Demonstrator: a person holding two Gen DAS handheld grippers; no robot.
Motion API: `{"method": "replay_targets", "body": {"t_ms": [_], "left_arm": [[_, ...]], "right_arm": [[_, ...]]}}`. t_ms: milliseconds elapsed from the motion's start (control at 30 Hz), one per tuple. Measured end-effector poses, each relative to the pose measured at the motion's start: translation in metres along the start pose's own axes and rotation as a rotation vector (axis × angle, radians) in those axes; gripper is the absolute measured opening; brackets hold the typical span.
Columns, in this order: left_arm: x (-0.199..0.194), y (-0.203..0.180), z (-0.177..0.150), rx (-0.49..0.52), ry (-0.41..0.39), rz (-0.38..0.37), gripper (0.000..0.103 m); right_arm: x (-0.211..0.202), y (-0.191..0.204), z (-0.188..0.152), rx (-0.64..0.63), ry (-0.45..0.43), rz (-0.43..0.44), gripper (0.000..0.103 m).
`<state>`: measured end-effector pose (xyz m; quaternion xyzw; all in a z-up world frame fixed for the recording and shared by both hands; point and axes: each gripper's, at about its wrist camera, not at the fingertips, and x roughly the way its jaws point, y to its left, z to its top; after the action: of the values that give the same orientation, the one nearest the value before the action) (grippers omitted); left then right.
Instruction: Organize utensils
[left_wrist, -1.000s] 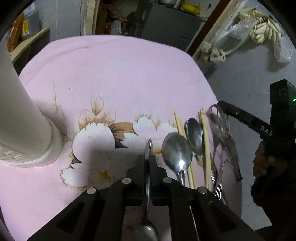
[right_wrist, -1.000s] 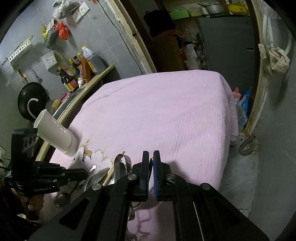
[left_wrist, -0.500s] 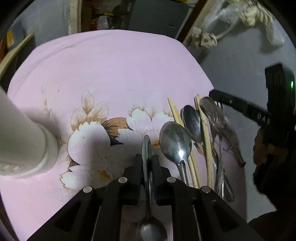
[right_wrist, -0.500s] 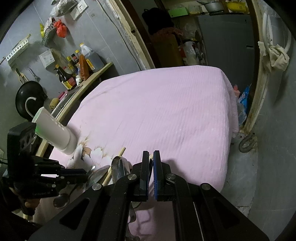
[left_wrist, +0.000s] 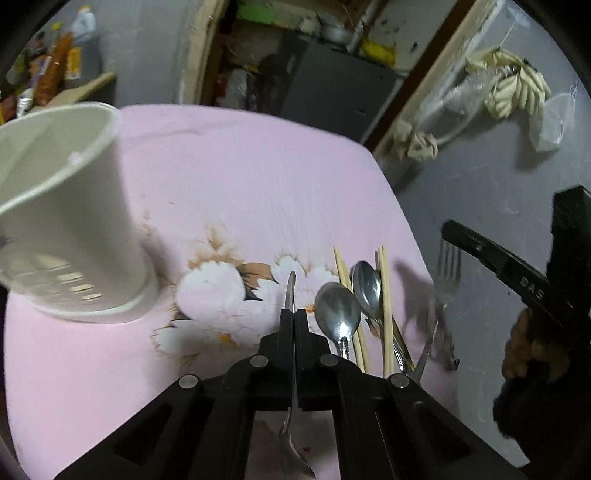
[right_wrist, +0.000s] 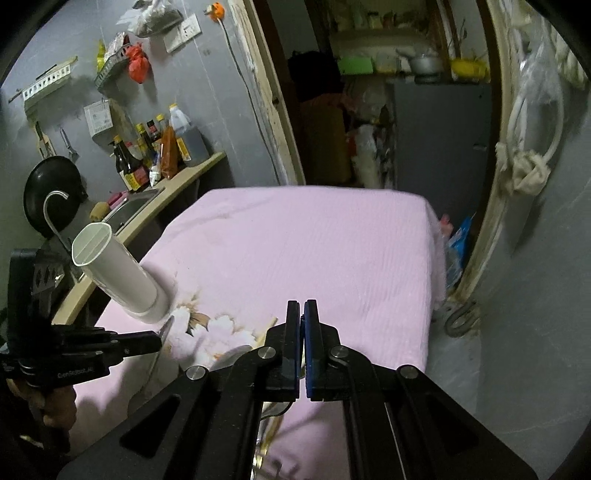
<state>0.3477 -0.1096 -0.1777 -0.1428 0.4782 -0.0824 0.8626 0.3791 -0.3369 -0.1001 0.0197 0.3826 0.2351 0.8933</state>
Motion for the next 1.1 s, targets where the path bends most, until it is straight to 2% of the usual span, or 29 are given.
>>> {"method": "replay_targets", "body": {"t_ms": [300,600,867,1100], "left_arm": [[-0.068,0.021,-0.010,0.003,-0.159,-0.026,0.001],[-0.129,0.056,0.007,0.022,-0.273,-0.116,0.001],[-0.189,0.097,0.027,0.056,-0.378,-0.162,0.001],[-0.233,0.146,0.059,0.023,-0.521,-0.111,0.001]], "right_arm": [[-0.047,0.047,0.008,-0.032,-0.144,-0.147,0.002],[-0.099,0.101,0.024,0.018,-0.303,-0.281,0.002],[-0.126,0.163,0.045,0.000,-0.408,-0.325,0.002],[-0.121,0.221,0.089,-0.032,-0.540,-0.319,0.002]]}}
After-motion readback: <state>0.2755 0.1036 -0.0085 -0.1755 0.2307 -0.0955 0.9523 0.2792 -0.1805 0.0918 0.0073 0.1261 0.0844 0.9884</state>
